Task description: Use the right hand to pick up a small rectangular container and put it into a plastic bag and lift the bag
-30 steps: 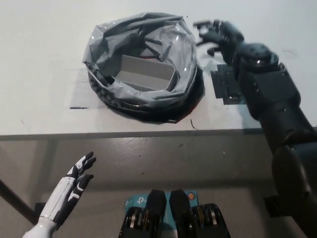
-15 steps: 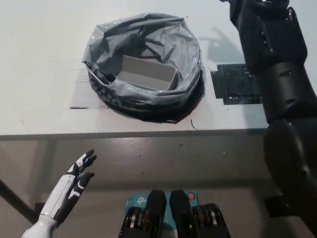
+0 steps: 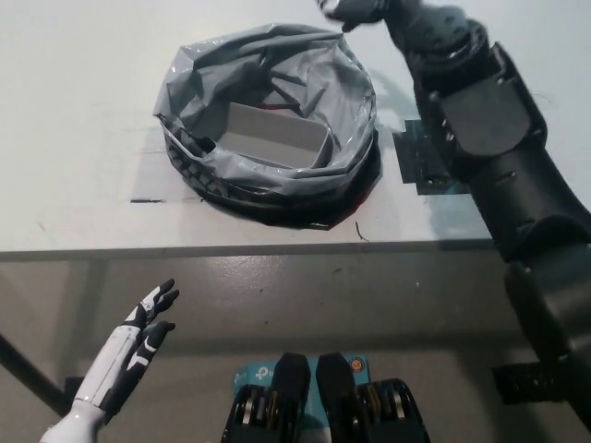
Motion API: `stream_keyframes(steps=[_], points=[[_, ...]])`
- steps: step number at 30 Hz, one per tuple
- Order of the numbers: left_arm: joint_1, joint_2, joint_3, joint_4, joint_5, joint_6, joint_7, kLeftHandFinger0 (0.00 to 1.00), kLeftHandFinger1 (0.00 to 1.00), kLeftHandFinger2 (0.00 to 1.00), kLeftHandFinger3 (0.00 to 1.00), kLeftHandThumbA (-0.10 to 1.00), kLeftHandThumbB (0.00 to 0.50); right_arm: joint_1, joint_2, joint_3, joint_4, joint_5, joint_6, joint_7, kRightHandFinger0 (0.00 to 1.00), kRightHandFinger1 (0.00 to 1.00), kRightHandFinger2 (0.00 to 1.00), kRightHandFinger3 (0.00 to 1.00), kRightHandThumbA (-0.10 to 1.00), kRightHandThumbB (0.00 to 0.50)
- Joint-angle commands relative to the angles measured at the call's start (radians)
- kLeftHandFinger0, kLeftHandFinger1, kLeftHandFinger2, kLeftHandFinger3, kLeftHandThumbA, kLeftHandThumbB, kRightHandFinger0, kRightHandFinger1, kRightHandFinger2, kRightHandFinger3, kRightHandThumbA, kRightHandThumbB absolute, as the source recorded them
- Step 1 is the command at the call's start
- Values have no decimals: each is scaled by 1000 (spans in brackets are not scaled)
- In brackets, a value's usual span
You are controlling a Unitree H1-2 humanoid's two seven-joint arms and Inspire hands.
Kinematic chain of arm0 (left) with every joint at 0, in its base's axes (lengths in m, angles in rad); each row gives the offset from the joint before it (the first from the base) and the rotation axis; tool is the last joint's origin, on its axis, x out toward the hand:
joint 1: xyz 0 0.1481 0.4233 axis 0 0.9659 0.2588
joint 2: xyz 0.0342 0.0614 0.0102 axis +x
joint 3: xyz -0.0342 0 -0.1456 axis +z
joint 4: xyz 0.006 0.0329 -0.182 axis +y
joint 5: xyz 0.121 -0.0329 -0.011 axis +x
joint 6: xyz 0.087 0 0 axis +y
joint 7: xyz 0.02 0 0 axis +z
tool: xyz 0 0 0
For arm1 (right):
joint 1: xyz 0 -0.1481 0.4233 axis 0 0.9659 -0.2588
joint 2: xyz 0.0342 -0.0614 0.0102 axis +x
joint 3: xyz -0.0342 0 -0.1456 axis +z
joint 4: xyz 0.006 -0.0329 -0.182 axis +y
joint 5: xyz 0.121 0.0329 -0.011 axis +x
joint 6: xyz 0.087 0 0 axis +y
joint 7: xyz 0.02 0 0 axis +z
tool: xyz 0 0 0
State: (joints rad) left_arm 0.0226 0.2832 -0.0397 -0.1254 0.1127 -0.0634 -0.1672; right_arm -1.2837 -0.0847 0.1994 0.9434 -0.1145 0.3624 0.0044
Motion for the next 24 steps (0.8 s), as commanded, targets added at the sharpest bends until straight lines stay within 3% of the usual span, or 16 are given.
stream_keyframes(steps=[1,14,24], points=[[10,27,-3,-21,11,-34,-12,869,1000,1000,1000,1000,188,-42,-49,239,75,-264,-27,-1,1000,1000,1000,1000,906,500],[11,29,-4,-23,12,-26,-14,858,995,1000,1000,1000,186,-48,-67,307,136,-258,-44,11,1000,1000,1000,1000,949,500],[2,34,-6,-16,14,-34,-22,854,987,1000,1000,1000,169,-53,-69,278,116,-256,-30,38,1000,1000,1000,1000,955,500]])
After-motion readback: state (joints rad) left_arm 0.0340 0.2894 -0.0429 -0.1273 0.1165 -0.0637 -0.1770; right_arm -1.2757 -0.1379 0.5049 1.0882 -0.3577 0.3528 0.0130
